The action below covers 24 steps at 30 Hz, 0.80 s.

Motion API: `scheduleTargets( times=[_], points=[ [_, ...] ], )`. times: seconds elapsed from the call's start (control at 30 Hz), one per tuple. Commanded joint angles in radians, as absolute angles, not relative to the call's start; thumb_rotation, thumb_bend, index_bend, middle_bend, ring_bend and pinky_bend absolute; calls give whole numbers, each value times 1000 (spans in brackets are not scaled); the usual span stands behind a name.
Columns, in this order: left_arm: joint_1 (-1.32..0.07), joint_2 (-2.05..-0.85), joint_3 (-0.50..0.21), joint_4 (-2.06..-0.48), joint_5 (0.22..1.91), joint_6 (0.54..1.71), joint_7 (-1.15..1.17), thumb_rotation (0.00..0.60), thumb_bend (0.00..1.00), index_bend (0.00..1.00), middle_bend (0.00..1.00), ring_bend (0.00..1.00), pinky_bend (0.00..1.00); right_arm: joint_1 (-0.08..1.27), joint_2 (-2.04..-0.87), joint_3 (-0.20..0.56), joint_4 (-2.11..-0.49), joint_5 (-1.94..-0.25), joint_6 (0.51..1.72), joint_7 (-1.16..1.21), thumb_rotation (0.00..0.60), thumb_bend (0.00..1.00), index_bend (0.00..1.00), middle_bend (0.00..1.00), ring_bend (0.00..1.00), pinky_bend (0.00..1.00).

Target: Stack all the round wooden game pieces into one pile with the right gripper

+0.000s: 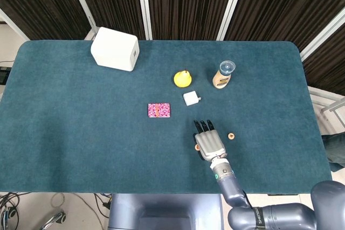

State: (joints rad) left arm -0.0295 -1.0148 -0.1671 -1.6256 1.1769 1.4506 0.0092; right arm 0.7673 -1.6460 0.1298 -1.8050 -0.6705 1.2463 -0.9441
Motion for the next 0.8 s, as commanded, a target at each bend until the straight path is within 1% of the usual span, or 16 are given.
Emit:
scheduleTargets(
  times=[0.03,0.5,0.63,0.8],
  points=[
    [-30,-1015,-167,-1625,1176,1450,9,600,94,0,0,0,50,769,-1645,128,-1801,-667,1245,-942,600,402,521,0,0,0],
    [-31,-1016,-167,-1625,1177,1449,12,600,95,0,0,0,50,773,-1640,123,-1796,-666,1249,-932,600,401,521,0,0,0],
    [-29,-1015,-167,-1626,1174,1451,12,600,94,0,0,0,50,773,-1638,120,-1795,-663,1249,-930,600,401,487,0,0,0],
    [-30,-1015,-167,-1626,1175,1451,13,600,94,0,0,0,50,771,-1634,117,-1793,-661,1249,-925,600,401,483,0,0,0]
  ],
)
